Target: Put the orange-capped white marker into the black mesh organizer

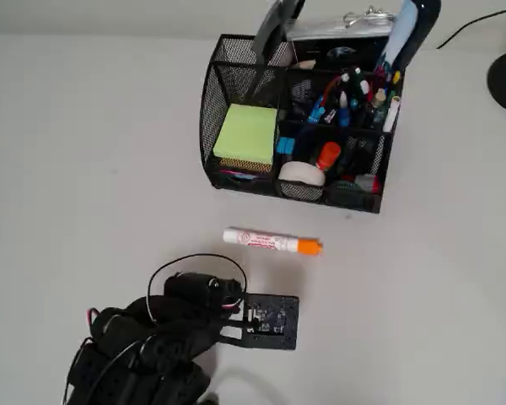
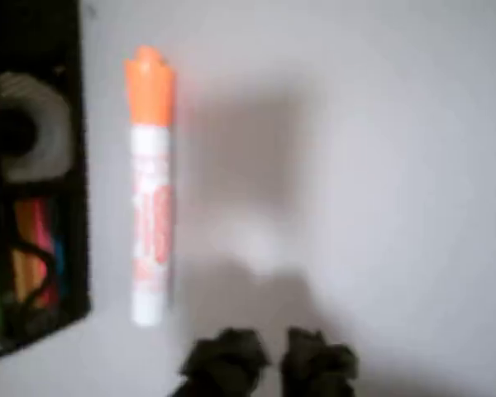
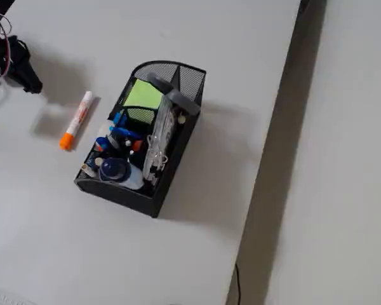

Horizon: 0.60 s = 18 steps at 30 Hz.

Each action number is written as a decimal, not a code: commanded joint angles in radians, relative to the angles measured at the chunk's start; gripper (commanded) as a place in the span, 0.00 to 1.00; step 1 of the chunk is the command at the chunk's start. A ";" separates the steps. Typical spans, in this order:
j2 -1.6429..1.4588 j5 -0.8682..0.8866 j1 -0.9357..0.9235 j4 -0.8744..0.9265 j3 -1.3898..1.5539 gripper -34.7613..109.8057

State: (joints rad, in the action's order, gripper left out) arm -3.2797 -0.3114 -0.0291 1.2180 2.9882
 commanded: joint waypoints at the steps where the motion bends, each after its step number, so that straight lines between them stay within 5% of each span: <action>1: 0.035 -0.092 -0.014 -0.063 -0.092 0.36; 7: 0.689 0.017 -0.018 -0.221 -0.420 0.38; 18: 1.514 0.175 -0.041 -0.156 -0.988 0.38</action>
State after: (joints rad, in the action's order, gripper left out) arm -1.9758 -0.1764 -0.0537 1.0508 2.1967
